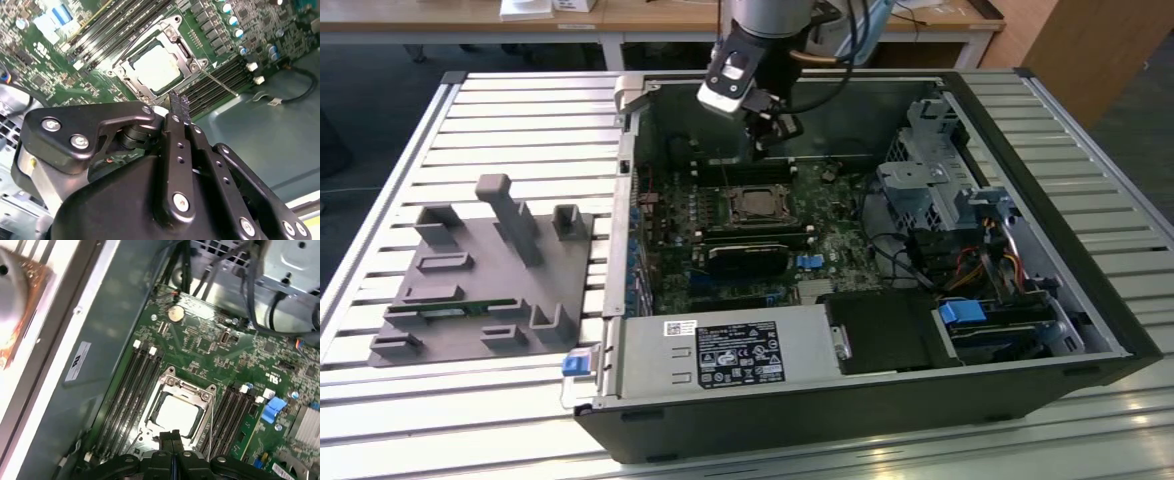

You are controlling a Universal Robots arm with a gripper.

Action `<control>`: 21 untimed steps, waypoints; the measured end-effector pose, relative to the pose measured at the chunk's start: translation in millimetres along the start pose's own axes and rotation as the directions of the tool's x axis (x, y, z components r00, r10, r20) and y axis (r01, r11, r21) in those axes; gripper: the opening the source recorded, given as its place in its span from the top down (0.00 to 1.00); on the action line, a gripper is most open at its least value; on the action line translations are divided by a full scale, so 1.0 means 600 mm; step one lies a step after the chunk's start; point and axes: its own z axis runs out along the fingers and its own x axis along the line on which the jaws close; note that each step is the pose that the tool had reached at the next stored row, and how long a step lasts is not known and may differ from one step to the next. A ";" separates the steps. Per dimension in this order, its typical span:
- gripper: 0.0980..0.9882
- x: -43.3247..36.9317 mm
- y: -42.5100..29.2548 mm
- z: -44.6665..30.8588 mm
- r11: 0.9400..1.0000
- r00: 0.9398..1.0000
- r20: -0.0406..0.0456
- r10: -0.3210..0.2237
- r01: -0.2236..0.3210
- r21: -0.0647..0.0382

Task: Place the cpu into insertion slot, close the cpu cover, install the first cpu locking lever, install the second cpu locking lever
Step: 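Install the first cpu locking lever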

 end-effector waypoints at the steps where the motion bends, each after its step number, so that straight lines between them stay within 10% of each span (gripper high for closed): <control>1: 0.99 0.000 0.000 0.000 1.000 1.000 0.000 -0.014 0.014 0.001; 11: 0.99 0.000 0.000 0.002 0.985 0.985 -0.005 -0.171 0.171 0.008; 21: 0.99 0.000 0.000 0.004 0.940 0.940 -0.012 -0.342 0.342 0.016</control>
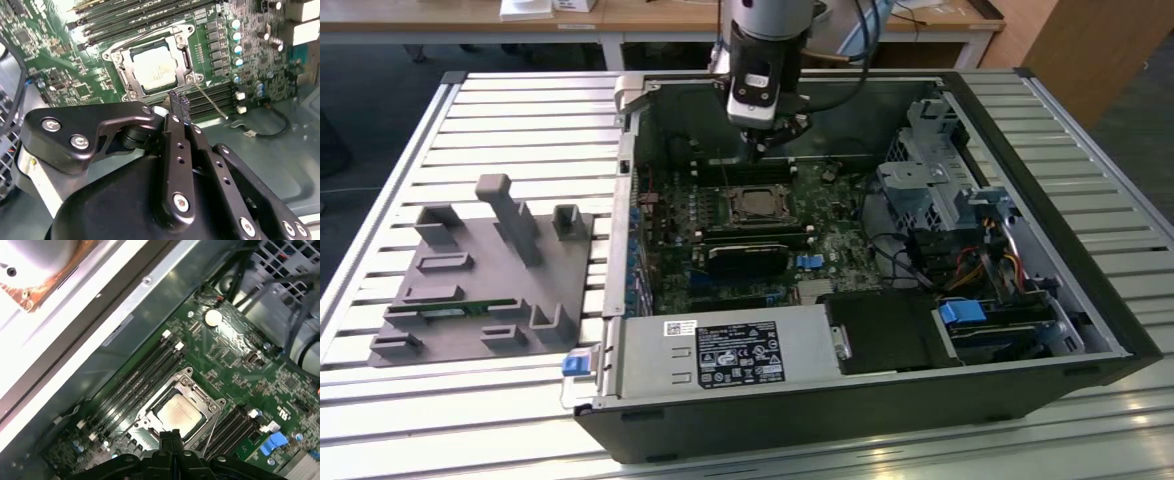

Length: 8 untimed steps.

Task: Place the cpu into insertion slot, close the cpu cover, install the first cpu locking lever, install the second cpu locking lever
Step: 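Install the first cpu locking lever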

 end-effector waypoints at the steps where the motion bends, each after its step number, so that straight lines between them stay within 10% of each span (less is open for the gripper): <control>1: 0.99 0.000 0.000 0.000 1.000 1.000 0.000 -0.014 0.014 0.001; 8: 0.99 0.000 0.000 0.001 0.996 0.996 -0.003 -0.088 0.088 0.004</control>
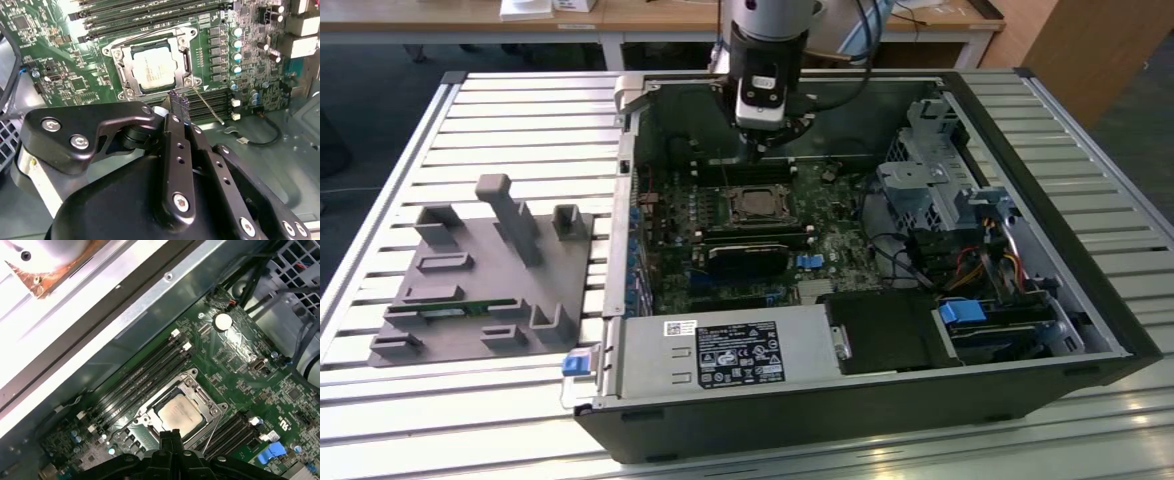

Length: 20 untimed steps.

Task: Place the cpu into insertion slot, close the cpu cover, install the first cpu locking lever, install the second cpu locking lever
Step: 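Install the first cpu locking lever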

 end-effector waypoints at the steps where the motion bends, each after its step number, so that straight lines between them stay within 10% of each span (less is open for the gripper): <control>1: 0.99 0.000 0.000 0.000 1.000 1.000 0.000 -0.012 0.012 0.000; 12: 0.99 0.000 0.000 0.003 0.995 0.995 0.012 -0.101 0.101 -0.007; 20: 0.99 0.000 0.000 0.004 0.971 0.970 0.006 -0.241 0.241 -0.001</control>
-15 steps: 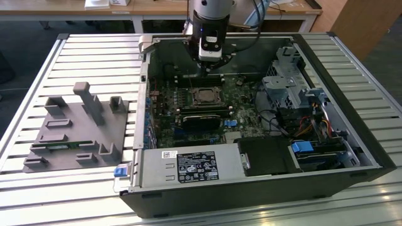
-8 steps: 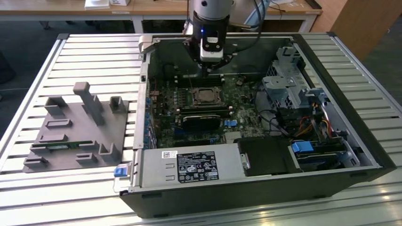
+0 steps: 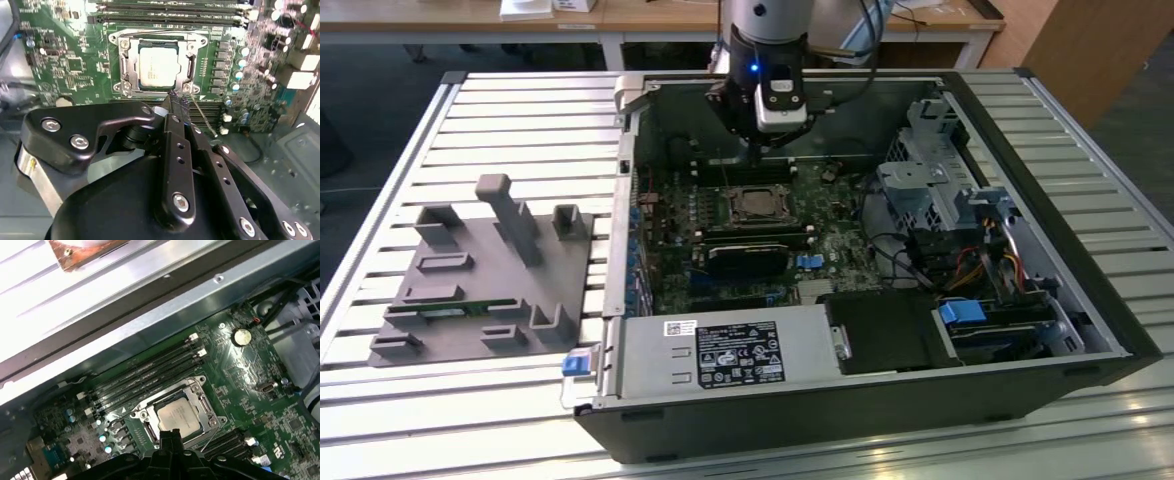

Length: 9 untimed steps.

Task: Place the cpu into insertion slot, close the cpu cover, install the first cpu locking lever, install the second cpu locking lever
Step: 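Install the first cpu locking lever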

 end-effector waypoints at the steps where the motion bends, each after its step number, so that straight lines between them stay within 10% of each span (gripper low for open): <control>1: 0.99 0.000 0.000 0.000 1.000 1.000 -0.001 -0.018 0.018 0.001; 9: 0.99 0.000 0.000 0.003 0.990 0.990 -0.005 -0.141 0.141 0.004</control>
